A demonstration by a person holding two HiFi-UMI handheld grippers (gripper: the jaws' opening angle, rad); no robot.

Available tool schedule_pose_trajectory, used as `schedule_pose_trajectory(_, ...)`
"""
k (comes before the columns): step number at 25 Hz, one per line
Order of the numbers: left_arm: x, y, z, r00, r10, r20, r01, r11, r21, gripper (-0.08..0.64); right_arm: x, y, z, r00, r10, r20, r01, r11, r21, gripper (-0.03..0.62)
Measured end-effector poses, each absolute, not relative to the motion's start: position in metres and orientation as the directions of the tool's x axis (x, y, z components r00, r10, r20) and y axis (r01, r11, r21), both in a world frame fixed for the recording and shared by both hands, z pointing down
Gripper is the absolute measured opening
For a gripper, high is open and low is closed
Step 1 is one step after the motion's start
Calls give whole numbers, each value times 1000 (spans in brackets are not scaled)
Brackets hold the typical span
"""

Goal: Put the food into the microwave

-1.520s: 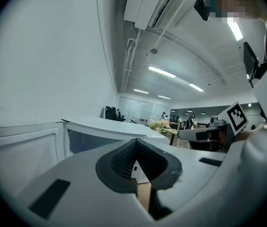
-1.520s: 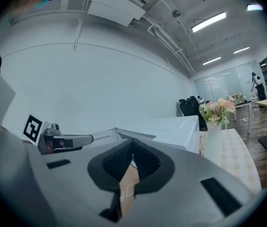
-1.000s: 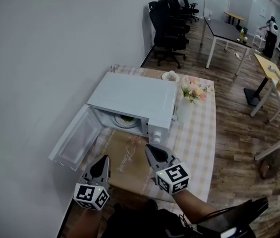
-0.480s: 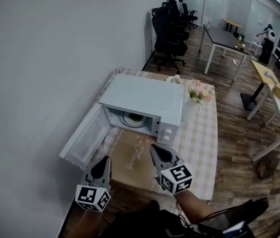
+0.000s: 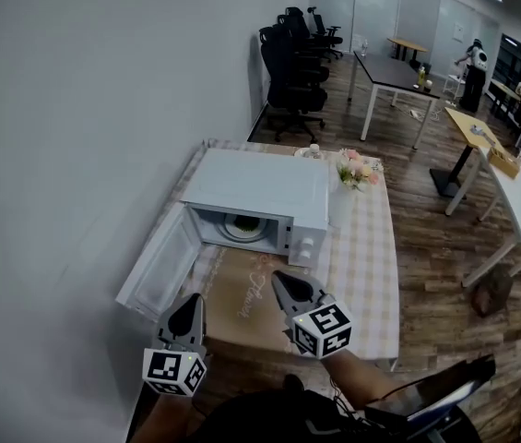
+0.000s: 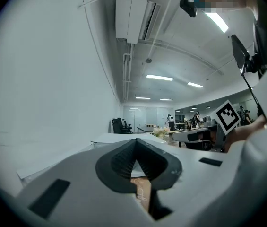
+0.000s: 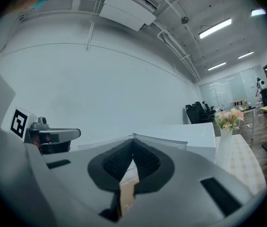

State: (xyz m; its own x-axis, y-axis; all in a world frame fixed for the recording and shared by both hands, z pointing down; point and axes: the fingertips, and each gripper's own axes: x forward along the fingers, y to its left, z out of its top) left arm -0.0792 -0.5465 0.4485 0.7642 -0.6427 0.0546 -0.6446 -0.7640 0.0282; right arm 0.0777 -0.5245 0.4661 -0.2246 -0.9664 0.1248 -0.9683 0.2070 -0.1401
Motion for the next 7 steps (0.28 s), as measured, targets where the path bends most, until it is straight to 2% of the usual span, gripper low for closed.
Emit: schedule_pose_trajectory(7,-79,-534,454,785,-613,93,-619,-784,56,8,66,-525,468,-239,-961,138,-963,217,-157,8)
